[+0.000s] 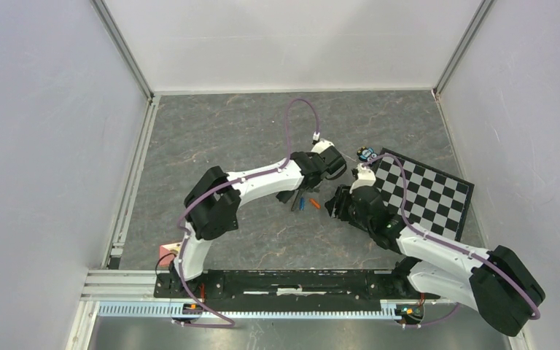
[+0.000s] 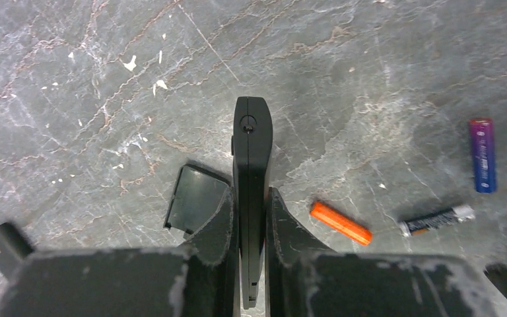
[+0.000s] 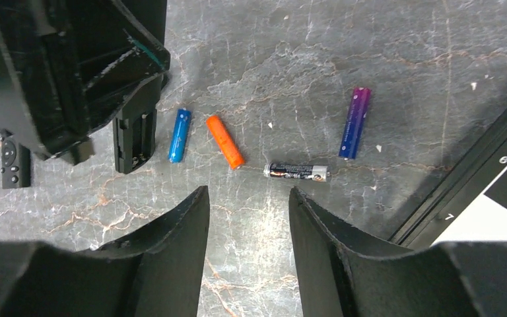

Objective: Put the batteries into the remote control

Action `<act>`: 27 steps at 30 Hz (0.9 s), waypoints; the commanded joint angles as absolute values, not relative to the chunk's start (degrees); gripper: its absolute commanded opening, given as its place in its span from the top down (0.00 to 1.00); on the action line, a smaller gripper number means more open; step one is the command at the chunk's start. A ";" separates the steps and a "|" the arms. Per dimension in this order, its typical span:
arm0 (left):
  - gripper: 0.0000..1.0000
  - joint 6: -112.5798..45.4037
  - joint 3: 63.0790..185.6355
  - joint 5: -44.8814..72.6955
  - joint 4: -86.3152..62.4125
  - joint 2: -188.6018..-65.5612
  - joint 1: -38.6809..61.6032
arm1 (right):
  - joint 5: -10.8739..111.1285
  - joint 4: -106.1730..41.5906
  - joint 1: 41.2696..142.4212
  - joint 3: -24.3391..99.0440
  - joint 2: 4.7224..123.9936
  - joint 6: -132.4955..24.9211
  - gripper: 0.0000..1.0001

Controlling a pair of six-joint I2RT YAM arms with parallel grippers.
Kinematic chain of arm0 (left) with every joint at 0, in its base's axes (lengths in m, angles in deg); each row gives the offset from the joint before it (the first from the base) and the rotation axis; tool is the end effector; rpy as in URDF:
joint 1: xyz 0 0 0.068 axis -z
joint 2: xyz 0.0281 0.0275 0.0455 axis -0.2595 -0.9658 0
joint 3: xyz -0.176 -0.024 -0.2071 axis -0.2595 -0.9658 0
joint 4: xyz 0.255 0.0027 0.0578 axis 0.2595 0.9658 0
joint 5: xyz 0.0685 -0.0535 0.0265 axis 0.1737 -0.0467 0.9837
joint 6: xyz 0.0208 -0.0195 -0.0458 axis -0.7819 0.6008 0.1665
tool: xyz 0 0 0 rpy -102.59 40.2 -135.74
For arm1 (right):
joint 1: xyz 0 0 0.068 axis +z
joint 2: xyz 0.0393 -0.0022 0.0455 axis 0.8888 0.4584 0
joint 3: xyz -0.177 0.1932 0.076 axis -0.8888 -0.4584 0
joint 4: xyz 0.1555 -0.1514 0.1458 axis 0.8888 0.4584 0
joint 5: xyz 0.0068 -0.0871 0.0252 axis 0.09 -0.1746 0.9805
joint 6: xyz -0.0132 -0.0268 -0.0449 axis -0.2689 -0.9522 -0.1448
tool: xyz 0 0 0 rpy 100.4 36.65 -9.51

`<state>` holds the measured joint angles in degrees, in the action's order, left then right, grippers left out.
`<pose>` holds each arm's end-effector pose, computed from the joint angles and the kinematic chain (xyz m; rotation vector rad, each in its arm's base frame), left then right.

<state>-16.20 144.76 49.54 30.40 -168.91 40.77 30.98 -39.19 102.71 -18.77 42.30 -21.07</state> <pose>0.2569 -0.3493 0.2049 0.4491 2.4661 0.0747 0.1595 0.1247 0.1706 0.1106 2.1942 0.5887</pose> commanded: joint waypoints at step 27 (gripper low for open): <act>0.98 -18.92 121.29 52.55 12.17 -129.66 23.47 | 19.37 -16.99 115.87 17.17 77.38 -22.40 0.55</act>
<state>-17.57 124.37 53.35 19.74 -132.69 23.88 25.03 -23.81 114.60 12.37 73.19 -23.52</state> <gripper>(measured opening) 0.146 0.471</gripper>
